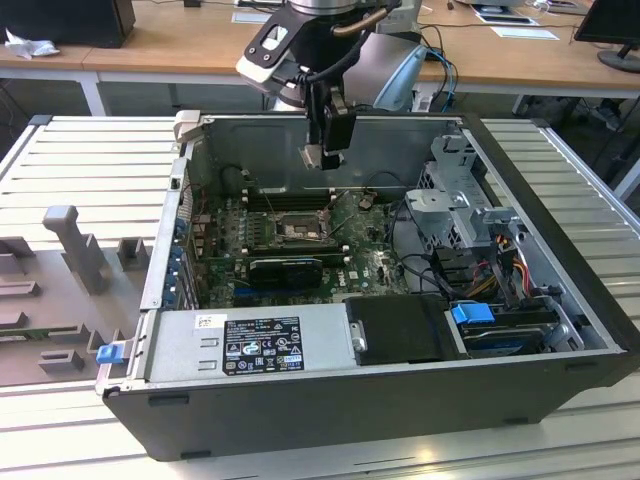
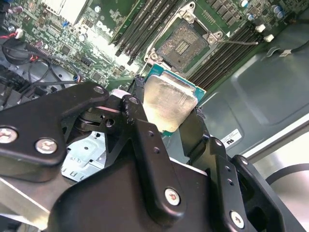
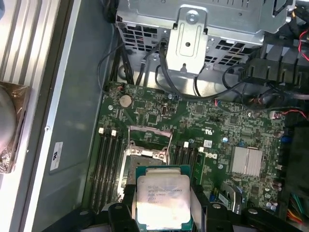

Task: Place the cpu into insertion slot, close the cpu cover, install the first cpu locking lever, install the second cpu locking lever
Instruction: 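Place the cpu into insertion slot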

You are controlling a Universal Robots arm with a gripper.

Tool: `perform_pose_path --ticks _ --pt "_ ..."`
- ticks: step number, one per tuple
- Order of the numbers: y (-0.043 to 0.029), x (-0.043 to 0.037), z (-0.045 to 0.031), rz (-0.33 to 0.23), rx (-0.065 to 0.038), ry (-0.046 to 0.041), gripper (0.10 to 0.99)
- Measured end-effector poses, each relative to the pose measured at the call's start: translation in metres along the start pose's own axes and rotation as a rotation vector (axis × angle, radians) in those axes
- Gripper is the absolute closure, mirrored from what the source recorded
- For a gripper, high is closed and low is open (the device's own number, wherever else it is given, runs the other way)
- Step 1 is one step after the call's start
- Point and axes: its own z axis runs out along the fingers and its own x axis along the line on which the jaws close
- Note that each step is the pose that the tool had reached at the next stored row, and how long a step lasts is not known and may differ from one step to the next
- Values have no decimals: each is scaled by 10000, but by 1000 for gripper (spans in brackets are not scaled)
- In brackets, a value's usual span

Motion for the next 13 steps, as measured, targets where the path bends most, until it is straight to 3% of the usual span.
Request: perform_pose_path --ticks 13 --pt "-12 -2 107 275 -6 -24 553"
